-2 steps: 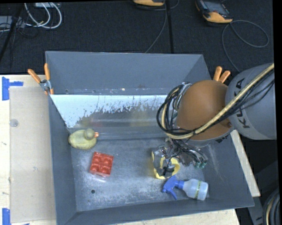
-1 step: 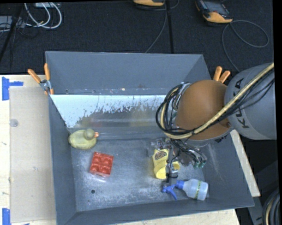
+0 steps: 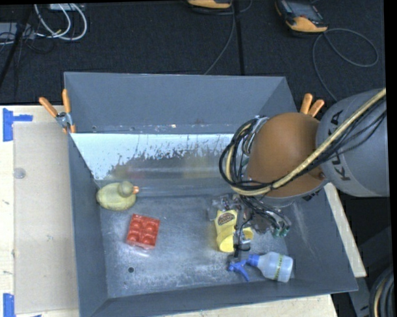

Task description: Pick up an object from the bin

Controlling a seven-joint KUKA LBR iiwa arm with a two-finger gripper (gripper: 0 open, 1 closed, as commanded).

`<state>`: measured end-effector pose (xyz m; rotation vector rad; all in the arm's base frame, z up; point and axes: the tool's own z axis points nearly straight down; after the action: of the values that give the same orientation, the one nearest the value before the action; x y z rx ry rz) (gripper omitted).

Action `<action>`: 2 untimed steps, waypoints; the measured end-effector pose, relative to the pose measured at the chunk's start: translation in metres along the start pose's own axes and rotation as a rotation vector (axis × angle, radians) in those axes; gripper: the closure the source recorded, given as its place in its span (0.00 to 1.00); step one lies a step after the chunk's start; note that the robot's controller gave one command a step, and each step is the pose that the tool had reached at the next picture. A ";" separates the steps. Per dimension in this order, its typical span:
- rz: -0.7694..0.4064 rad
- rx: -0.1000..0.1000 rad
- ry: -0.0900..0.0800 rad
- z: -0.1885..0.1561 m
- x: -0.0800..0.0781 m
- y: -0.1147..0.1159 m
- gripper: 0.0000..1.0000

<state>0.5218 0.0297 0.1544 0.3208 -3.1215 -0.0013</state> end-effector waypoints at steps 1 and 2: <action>-0.058 -0.001 -0.005 0.011 -0.006 -0.016 0.00; -0.055 0.002 0.000 0.037 -0.007 -0.046 0.00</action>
Offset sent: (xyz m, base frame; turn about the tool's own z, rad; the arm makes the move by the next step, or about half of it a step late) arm 0.0191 -0.0312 -0.0516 0.0231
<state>0.5377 -0.0139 0.1171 0.4070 -3.1115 0.0014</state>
